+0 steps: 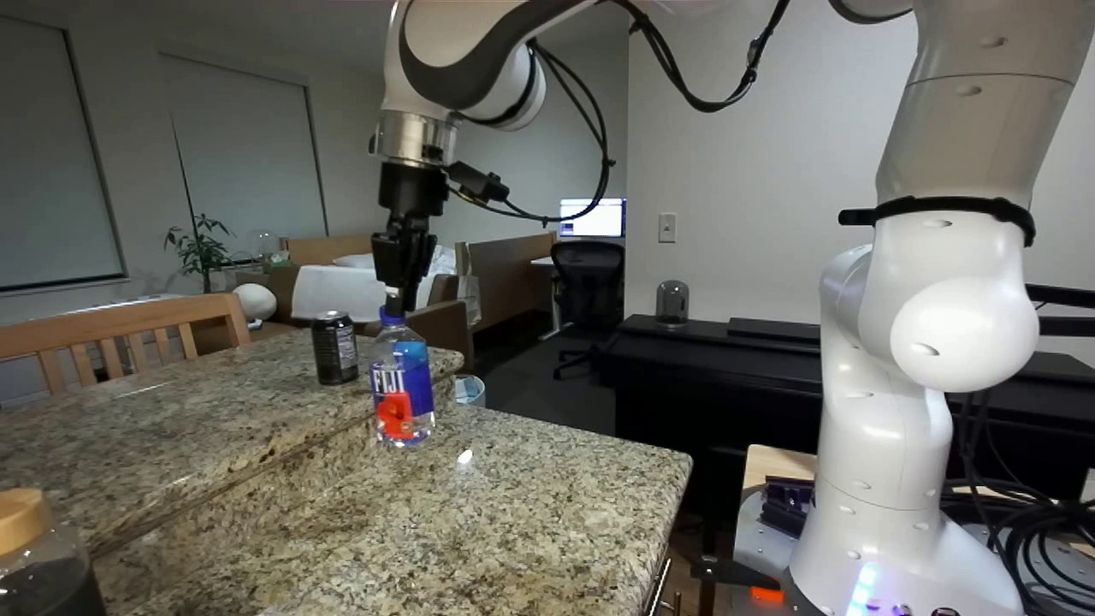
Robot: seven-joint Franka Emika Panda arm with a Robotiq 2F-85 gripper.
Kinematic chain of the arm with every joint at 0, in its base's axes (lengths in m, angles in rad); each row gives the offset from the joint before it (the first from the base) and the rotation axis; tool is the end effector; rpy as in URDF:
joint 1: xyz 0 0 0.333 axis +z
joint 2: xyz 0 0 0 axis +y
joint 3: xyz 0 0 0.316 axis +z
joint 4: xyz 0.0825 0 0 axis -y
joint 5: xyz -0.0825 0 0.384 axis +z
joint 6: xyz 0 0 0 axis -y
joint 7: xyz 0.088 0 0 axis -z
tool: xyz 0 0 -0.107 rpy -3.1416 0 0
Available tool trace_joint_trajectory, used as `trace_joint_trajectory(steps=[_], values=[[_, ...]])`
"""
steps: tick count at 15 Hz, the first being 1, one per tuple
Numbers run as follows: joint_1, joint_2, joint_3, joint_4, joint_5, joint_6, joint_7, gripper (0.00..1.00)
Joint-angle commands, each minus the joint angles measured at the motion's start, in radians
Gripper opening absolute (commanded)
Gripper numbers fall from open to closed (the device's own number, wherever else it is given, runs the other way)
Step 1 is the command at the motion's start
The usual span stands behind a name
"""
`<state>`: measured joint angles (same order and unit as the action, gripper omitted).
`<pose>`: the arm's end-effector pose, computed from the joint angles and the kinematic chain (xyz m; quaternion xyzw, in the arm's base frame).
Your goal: Put the water bottle on the top part of the counter
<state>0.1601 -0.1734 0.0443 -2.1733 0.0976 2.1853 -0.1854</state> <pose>0.5049 0.1092 0.4848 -0.9805 -0.1688 -0.0921 0.0393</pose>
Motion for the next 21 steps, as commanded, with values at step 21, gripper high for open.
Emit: trace_joint_trajectory(steps=[21], values=[[-0.031,0.384,0.04,0.512,-0.08,0.184,0.061,0.15]])
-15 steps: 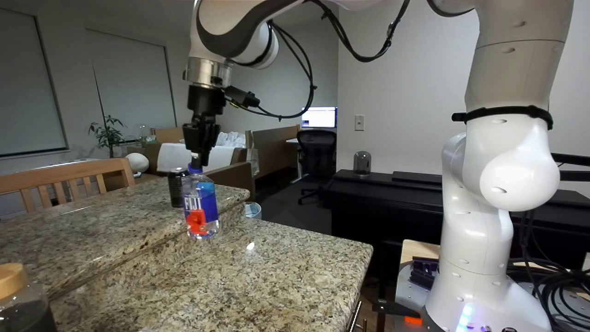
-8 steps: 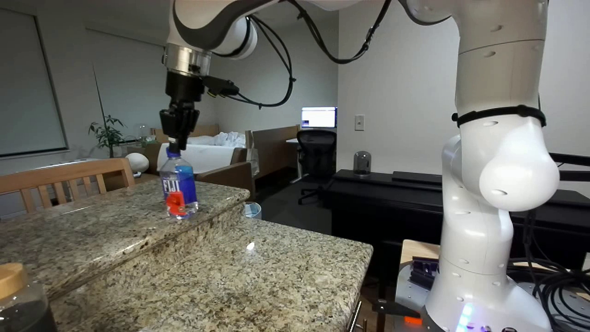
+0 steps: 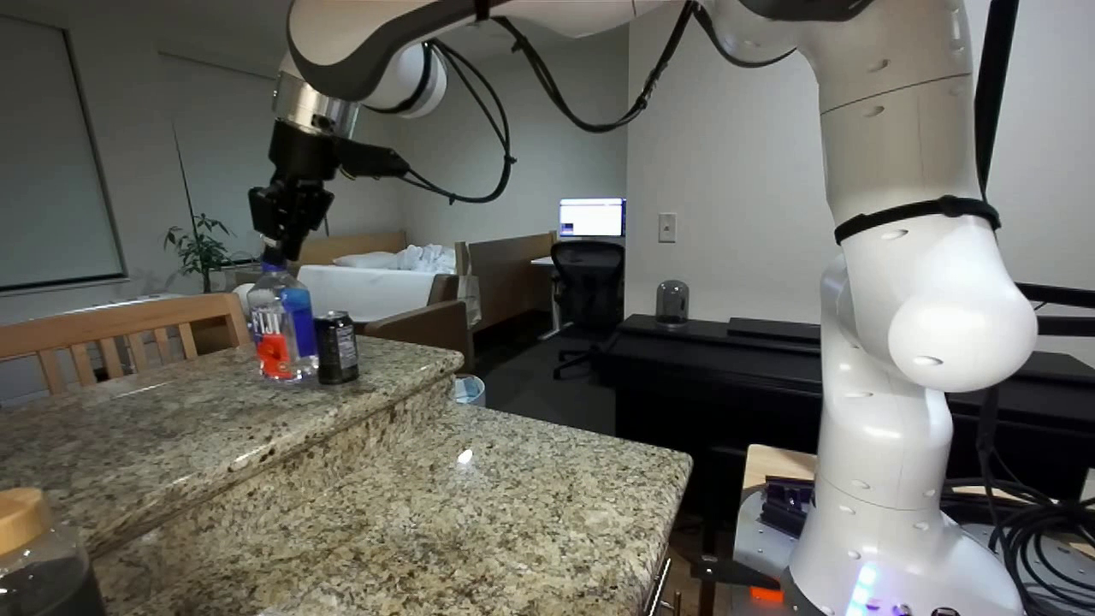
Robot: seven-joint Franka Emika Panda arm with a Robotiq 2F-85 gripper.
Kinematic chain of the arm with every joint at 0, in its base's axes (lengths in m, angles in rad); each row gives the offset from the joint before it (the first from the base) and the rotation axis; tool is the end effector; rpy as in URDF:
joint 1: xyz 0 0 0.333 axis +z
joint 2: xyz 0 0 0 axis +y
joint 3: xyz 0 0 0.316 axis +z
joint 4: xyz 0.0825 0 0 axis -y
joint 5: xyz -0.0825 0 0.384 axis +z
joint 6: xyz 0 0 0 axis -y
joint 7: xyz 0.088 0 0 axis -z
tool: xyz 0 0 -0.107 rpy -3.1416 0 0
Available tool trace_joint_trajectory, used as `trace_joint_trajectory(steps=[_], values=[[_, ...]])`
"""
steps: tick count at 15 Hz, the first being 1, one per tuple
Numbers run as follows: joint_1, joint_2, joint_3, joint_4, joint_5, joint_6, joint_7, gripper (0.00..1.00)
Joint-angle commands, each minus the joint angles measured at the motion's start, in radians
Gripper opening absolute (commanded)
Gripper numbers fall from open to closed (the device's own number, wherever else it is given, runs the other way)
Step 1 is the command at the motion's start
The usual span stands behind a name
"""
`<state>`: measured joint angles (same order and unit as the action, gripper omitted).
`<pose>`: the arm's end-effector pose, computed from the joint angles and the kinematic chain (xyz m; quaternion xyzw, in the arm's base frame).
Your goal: Put the water bottle on the top part of the counter
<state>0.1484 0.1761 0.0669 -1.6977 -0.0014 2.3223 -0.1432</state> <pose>0.6389 0.1366 0.5358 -0.9595 -0.1724 -0.2222 0.0130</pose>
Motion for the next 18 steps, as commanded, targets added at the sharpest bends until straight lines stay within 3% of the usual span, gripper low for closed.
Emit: trace_joint_trajectory(steps=[1,9,18], values=[[-0.022,0.044,0.018,0.035,0.027,0.067,0.021,0.15],[-0.034,0.094,0.041,0.018,0.13,0.164,0.004,0.15],[-0.027,0.086,0.048,-0.003,0.108,0.216,0.022,0.15]])
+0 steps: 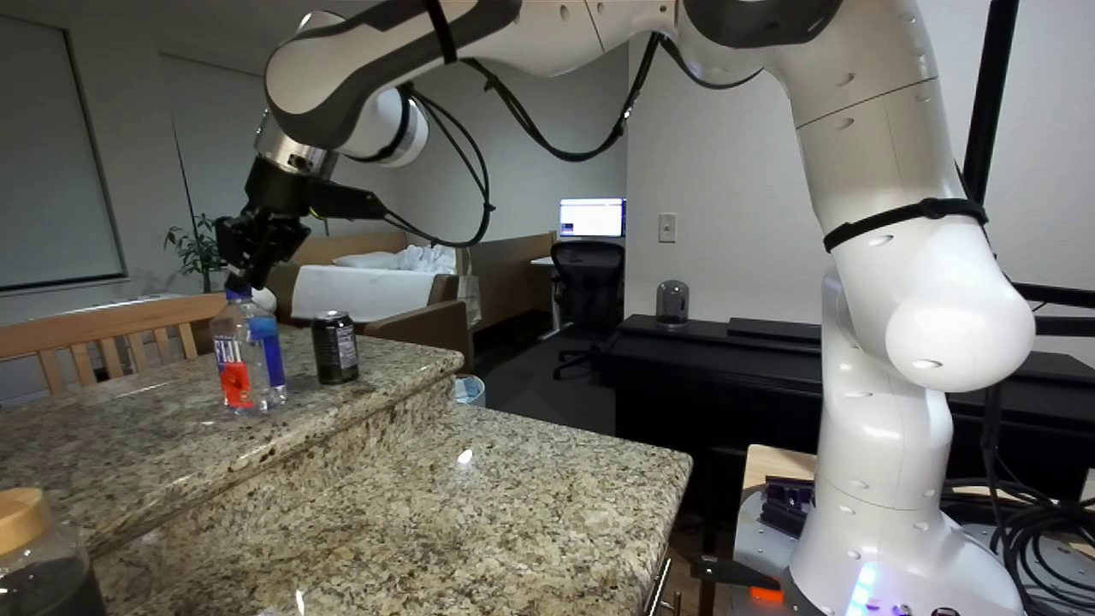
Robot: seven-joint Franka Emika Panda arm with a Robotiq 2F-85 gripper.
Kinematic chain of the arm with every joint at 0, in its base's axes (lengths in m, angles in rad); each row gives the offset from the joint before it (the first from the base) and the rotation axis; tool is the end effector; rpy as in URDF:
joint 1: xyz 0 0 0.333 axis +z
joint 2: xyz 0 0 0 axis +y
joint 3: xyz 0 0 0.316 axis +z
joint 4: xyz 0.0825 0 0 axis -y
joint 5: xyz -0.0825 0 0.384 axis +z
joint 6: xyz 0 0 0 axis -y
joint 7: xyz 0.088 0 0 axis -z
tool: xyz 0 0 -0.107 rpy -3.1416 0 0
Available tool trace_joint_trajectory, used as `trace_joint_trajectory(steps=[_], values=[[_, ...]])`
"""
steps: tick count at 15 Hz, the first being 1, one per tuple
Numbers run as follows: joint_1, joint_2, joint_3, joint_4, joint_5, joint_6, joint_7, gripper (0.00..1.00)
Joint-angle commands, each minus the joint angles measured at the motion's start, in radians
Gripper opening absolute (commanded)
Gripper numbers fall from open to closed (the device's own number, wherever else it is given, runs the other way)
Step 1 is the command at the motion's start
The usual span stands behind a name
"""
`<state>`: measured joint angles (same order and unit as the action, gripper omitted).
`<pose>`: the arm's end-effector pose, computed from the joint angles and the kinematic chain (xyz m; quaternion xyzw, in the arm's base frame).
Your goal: Put the water bottle on the top part of the counter
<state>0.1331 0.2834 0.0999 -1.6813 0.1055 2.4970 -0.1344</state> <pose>0.6670 0.1502 0.4954 -0.9532 -0.1386 -0.2599 0.0675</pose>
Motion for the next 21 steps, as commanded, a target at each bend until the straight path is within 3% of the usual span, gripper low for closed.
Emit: trace_joint_trajectory(steps=[1,12,13,15,21], values=[[-0.012,-0.023,0.016,-0.022,0.0,0.045,0.013,0.15],[-0.005,-0.023,0.014,-0.053,-0.014,0.054,0.024,0.14],[-0.005,-0.023,0.015,-0.054,-0.012,0.053,0.028,0.57],[-0.004,-0.025,0.014,-0.053,-0.016,0.058,0.034,0.63],[-0.001,-0.038,0.012,-0.048,-0.026,0.067,0.04,0.98]])
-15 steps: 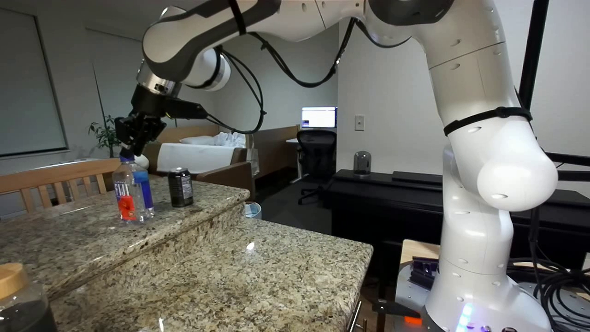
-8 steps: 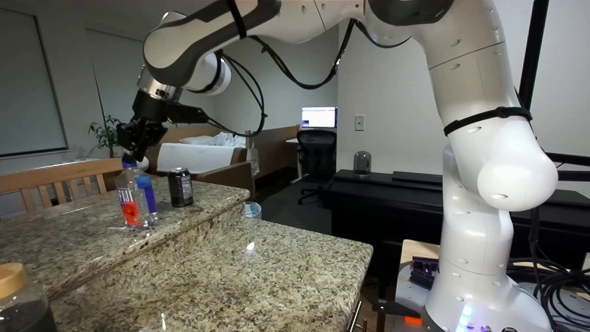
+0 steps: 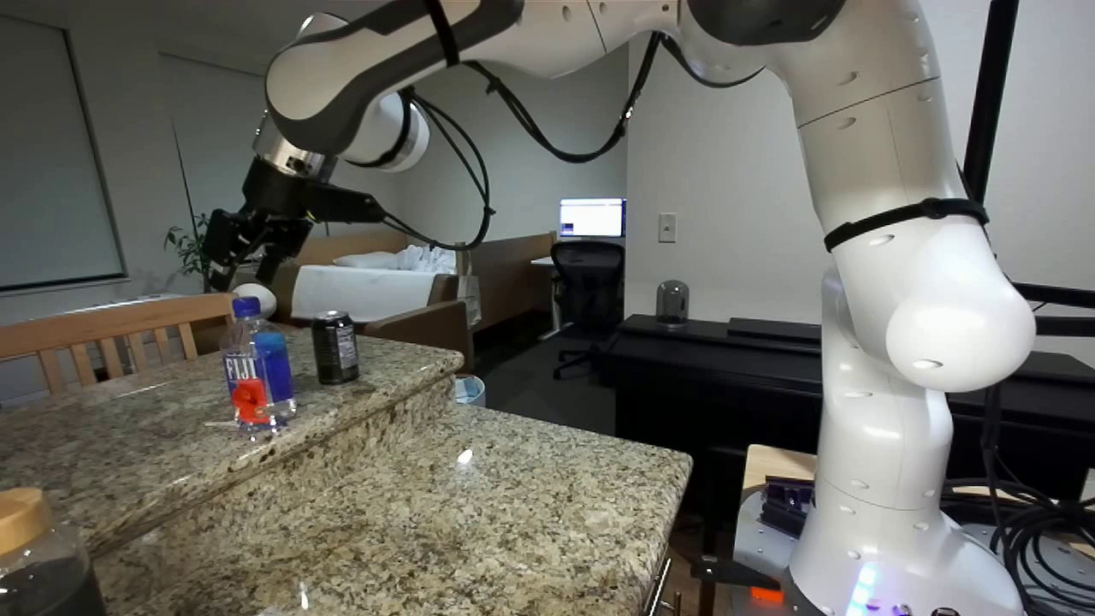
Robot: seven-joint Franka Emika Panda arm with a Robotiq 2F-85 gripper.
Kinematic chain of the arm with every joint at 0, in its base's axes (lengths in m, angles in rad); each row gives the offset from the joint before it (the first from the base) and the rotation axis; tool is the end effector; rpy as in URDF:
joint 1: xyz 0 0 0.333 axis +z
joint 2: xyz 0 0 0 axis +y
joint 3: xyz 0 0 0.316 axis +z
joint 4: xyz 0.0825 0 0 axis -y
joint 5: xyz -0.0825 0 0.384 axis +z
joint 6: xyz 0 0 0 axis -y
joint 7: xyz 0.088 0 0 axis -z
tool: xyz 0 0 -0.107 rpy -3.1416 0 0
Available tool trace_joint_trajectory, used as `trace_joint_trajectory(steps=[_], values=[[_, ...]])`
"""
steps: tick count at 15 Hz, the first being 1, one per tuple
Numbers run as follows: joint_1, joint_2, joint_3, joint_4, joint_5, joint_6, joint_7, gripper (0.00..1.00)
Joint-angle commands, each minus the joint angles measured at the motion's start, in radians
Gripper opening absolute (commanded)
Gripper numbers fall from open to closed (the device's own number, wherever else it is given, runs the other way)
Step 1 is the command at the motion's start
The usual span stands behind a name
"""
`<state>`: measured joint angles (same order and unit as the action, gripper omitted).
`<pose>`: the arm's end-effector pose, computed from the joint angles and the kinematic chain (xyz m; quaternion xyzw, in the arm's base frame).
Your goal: Put the water bottle on the top part of the counter
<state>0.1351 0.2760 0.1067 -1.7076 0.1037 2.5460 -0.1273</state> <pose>0.6638 0.1547 0.4933 -0.9494 -0.1375 -0.2739 0.0690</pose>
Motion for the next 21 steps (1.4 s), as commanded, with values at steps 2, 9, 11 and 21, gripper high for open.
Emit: trace_joint_trajectory(steps=[2,9,11,21], values=[[-0.002,-0.042,0.003,-0.007,-0.035,-0.023,0.038,1.0],[0.004,-0.074,-0.004,0.148,-0.097,-0.429,0.047,1.0],[0.005,-0.084,-0.008,0.198,-0.141,-0.559,0.055,1.0],[-0.007,-0.297,-0.026,0.041,-0.203,-0.828,0.223,1.0]])
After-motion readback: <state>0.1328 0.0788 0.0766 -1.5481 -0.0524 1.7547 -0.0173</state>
